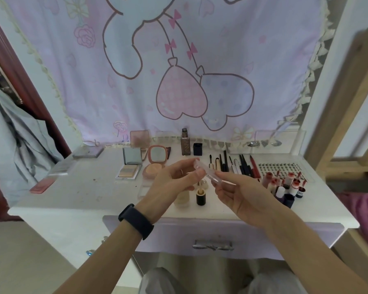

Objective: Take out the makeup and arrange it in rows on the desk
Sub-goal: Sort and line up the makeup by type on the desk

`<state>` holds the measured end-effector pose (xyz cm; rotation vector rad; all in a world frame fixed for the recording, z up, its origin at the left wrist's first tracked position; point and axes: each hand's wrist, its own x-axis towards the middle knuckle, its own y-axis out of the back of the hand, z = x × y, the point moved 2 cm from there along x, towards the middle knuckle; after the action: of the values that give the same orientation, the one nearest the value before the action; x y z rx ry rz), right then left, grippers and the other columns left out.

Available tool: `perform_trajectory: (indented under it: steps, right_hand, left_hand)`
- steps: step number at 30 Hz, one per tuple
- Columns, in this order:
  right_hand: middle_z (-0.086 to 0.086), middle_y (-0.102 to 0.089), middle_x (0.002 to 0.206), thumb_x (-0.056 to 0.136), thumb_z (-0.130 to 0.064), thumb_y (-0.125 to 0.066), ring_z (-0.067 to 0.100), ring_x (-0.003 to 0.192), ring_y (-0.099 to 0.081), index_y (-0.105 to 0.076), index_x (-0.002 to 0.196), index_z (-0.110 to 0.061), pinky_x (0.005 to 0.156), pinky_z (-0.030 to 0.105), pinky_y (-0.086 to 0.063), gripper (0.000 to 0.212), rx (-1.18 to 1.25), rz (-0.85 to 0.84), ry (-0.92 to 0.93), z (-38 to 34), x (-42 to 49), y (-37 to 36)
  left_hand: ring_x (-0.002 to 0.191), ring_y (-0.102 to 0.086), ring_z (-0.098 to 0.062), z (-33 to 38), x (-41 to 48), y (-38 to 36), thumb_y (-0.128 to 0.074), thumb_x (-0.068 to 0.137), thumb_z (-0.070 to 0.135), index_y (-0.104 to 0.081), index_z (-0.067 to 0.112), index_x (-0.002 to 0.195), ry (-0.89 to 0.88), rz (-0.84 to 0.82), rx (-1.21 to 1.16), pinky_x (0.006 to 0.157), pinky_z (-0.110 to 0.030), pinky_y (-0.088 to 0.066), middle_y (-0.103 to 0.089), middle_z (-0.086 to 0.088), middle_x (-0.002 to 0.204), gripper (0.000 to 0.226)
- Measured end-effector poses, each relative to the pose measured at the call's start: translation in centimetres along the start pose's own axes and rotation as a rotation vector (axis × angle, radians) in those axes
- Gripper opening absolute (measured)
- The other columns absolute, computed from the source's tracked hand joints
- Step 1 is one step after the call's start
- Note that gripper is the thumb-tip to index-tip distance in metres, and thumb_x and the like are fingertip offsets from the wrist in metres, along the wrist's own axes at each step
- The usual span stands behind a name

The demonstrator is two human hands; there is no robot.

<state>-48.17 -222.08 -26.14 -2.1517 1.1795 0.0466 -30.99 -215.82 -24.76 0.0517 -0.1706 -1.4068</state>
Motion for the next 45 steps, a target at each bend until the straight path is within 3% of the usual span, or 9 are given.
perform_trajectory:
  steps: [3,7,11,20,27,33,38,42,45]
  right_hand:
    - [0.013,-0.071,0.087,0.089,-0.019,-0.070,0.016,0.066,-0.065,-0.071,0.109,-0.001,0.060,0.023,-0.057,0.027,-0.159,-0.019,0.039,0.0,-0.1,-0.3]
    - [0.003,-0.076,0.107,0.082,-0.040,-0.070,0.022,0.094,-0.074,-0.069,0.117,-0.017,0.082,0.033,-0.057,0.042,-0.455,-0.046,0.186,-0.1,-0.4,-0.4]
    - [-0.005,-0.076,0.105,0.085,-0.042,-0.068,0.016,0.096,-0.074,-0.069,0.116,-0.027,0.090,0.034,-0.057,0.034,-0.682,-0.056,0.371,-0.4,-0.8,-0.7]
    - [-0.015,-0.075,0.104,0.088,-0.049,-0.056,0.009,0.093,-0.072,-0.069,0.120,-0.039,0.088,0.032,-0.058,0.036,-0.760,0.043,0.635,0.5,-1.0,-0.6]
    - [-0.016,-0.070,0.102,0.100,-0.042,-0.047,-0.002,0.092,-0.067,-0.058,0.115,-0.057,0.079,0.013,-0.052,0.023,-0.875,0.164,0.758,1.4,-0.8,-0.8]
    - [-0.018,-0.062,0.102,0.099,-0.054,-0.025,-0.001,0.091,-0.062,-0.055,0.130,-0.044,0.080,0.014,-0.048,0.045,-1.040,0.266,0.805,1.8,-0.7,-1.7]
    - [-0.014,-0.064,0.097,0.105,-0.049,-0.024,0.002,0.088,-0.062,-0.058,0.126,-0.043,0.080,0.028,-0.053,0.040,-1.077,0.352,0.812,1.5,-0.2,-2.0]
    - [-0.011,-0.065,0.096,0.101,-0.054,-0.019,0.002,0.090,-0.060,-0.059,0.121,-0.039,0.076,0.021,-0.048,0.047,-1.085,0.373,0.789,0.9,0.1,-2.2]
    - [-0.012,-0.065,0.094,0.105,-0.049,-0.022,0.008,0.095,-0.060,-0.060,0.116,-0.037,0.079,0.027,-0.049,0.041,-1.048,0.373,0.774,0.7,0.2,-2.3]
  left_hand:
    - [0.100,-0.069,-0.011,0.0,0.0,-0.1,-0.072,0.078,0.043,-0.065,0.021,0.127,-0.024,0.057,0.012,0.091,-0.032,-0.057,-0.075,0.007,0.101,0.054]
    - [0.106,-0.069,-0.012,-0.3,0.2,0.0,-0.072,0.079,0.049,-0.067,0.023,0.124,-0.004,0.058,0.050,0.098,-0.040,-0.054,-0.075,0.005,0.109,0.053]
    - [0.101,-0.071,-0.016,-0.4,0.3,-0.4,-0.070,0.082,0.048,-0.068,0.025,0.122,-0.003,0.066,0.065,0.093,-0.042,-0.057,-0.076,0.002,0.103,0.046]
    - [0.101,-0.072,-0.020,-0.2,-0.5,-2.5,-0.069,0.087,0.033,-0.063,0.023,0.125,-0.077,0.149,-0.153,0.087,-0.034,-0.059,-0.075,-0.004,0.107,0.039]
    - [0.096,-0.073,-0.019,-0.3,-0.4,-3.1,-0.072,0.087,0.027,-0.065,0.018,0.126,-0.073,0.234,-0.177,0.087,-0.036,-0.059,-0.076,-0.004,0.103,0.040]
    - [0.094,-0.074,-0.021,-0.3,-0.2,-3.8,-0.073,0.087,0.025,-0.066,0.012,0.126,-0.040,0.290,-0.280,0.089,-0.037,-0.057,-0.077,-0.005,0.099,0.042]
    - [0.096,-0.074,-0.018,0.0,0.2,-4.4,-0.073,0.087,0.025,-0.064,0.009,0.129,-0.052,0.315,-0.343,0.086,-0.030,-0.059,-0.077,-0.004,0.102,0.046]
    - [0.097,-0.074,-0.018,0.4,0.6,-4.8,-0.071,0.088,0.023,-0.062,0.006,0.130,-0.065,0.299,-0.396,0.084,-0.027,-0.059,-0.077,-0.004,0.103,0.046]
    - [0.095,-0.074,-0.017,0.5,0.8,-5.1,-0.071,0.088,0.024,-0.062,0.008,0.131,-0.056,0.313,-0.415,0.086,-0.028,-0.058,-0.077,-0.003,0.102,0.047]
